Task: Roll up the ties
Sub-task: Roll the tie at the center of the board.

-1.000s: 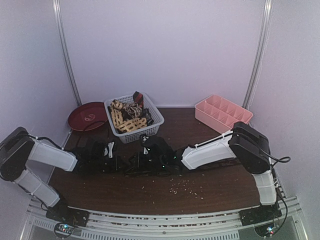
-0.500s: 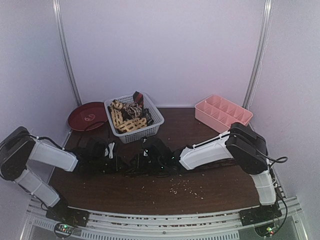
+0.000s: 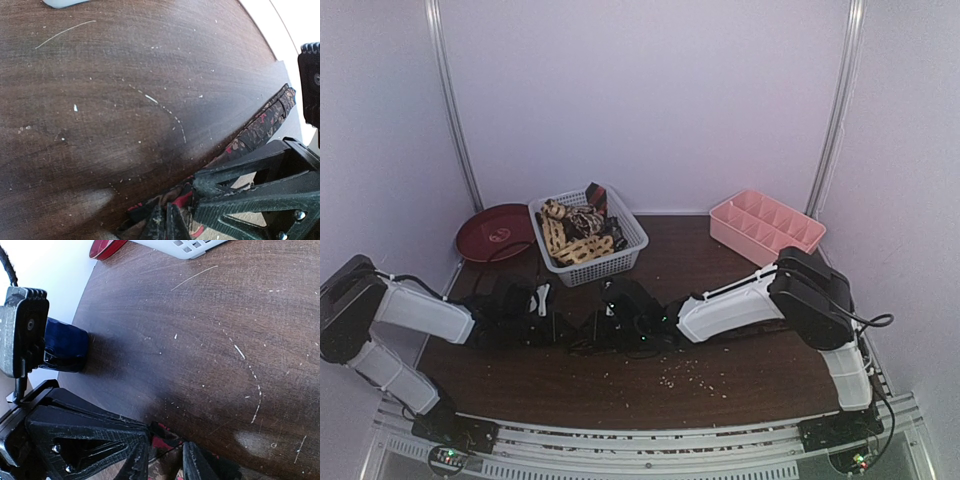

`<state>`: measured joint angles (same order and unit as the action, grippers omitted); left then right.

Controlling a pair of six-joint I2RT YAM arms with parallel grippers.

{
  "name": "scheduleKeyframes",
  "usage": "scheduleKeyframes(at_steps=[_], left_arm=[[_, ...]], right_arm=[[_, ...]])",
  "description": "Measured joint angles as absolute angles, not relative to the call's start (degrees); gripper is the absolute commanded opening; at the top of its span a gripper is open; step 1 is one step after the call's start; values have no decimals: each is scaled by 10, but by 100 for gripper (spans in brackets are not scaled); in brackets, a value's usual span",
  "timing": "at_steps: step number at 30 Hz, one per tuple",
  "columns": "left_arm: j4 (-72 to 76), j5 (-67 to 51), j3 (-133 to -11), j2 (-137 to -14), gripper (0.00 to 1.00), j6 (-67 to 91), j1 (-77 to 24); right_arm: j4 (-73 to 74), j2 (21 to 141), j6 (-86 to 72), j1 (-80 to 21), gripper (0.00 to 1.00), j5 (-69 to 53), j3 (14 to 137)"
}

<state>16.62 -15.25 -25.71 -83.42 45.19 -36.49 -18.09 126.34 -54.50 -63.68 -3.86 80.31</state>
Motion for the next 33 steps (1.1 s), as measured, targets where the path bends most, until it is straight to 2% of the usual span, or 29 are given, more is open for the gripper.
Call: scheduleKeyframes(at_steps=[12, 24, 28, 33], left_arm=[[146, -138, -257, -822, 5, 453, -366], [83, -108, -258, -784, 0, 451, -368], [90, -115, -250, -777, 0, 450, -368], [95, -120, -239, -777, 1, 451, -369]], right_arm=[[-173, 1268, -547, -641, 28, -39, 803], [-163, 1268, -547, -643, 33, -38, 803], [-163, 1268, -548, -645, 23, -38, 803], [-164, 1268, -555, -649, 5, -38, 803]])
